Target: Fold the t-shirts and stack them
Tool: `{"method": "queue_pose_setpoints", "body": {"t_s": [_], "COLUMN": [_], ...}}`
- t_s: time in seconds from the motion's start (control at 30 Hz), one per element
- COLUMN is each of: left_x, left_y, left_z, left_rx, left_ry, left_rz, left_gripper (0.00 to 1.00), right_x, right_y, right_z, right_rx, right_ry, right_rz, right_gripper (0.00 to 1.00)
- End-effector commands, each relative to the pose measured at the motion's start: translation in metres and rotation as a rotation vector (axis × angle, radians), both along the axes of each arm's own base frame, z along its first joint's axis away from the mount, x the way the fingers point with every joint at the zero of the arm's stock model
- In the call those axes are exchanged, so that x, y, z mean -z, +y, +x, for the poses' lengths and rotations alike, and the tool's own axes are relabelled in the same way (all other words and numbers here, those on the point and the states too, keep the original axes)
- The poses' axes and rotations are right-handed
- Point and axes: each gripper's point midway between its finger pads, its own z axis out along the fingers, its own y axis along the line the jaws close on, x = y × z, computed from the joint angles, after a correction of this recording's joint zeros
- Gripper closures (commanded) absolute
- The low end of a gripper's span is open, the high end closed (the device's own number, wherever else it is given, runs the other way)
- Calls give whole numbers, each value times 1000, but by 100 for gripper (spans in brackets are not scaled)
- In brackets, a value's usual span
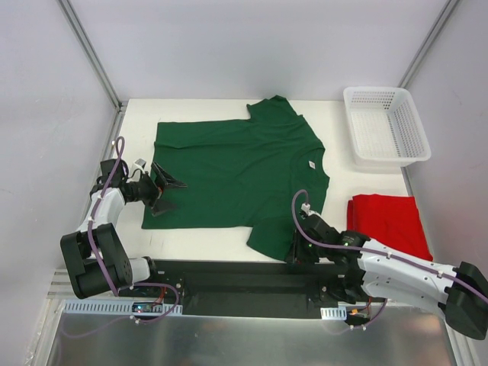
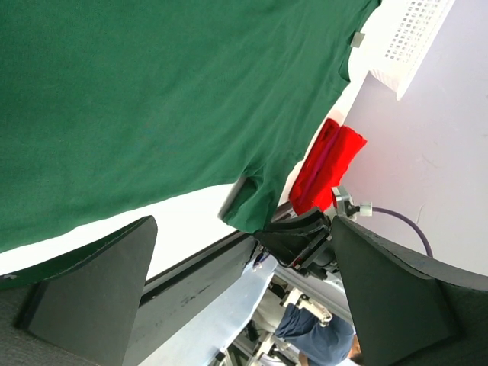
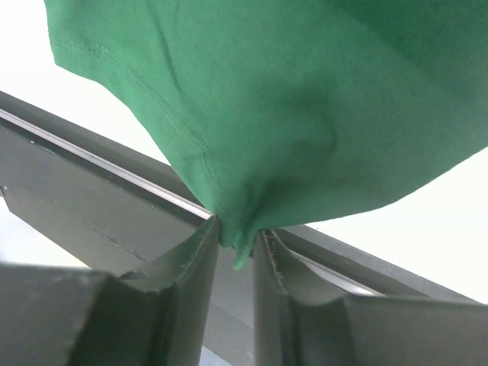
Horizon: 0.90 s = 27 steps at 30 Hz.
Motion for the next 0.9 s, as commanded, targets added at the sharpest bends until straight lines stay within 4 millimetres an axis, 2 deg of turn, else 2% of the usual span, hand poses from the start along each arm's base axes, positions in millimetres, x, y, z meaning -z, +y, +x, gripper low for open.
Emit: {"method": "queue_pose_setpoints", "body": {"t_s": [0.0,0.13,0.37,0.47,0.53,0.63,0.87], "left_x": [-3,5,14,24,33,35,37], "left_y": [5,15,42,52,61,72,92], "left_z": [3,3,-12,-18,-32,-49,-60], "left_rx": [7,-11,-79,-99,-125,-170,-225], "left_ry": [-26,43,147,218,302,354,412], "left_rz": [24,95,308,321,355,418,408], "left_gripper": [1,1,1,1,1,1,1], "right_x": [-2,-3,-6,-7,-6,-8,-9], "right_y": [-3,0,2,4,4,7,19], "right_z": [3,2,0,-2,-4,-4,-8], "right_rx": [12,3,-18,-22,-24,-32,-64], "right_ry": [-16,-3,7,16,26,28,62], "right_rz": [-17,-16,-16,-7,-5,7,45], "right_gripper": [74,75,75,75,75,75,73]}}
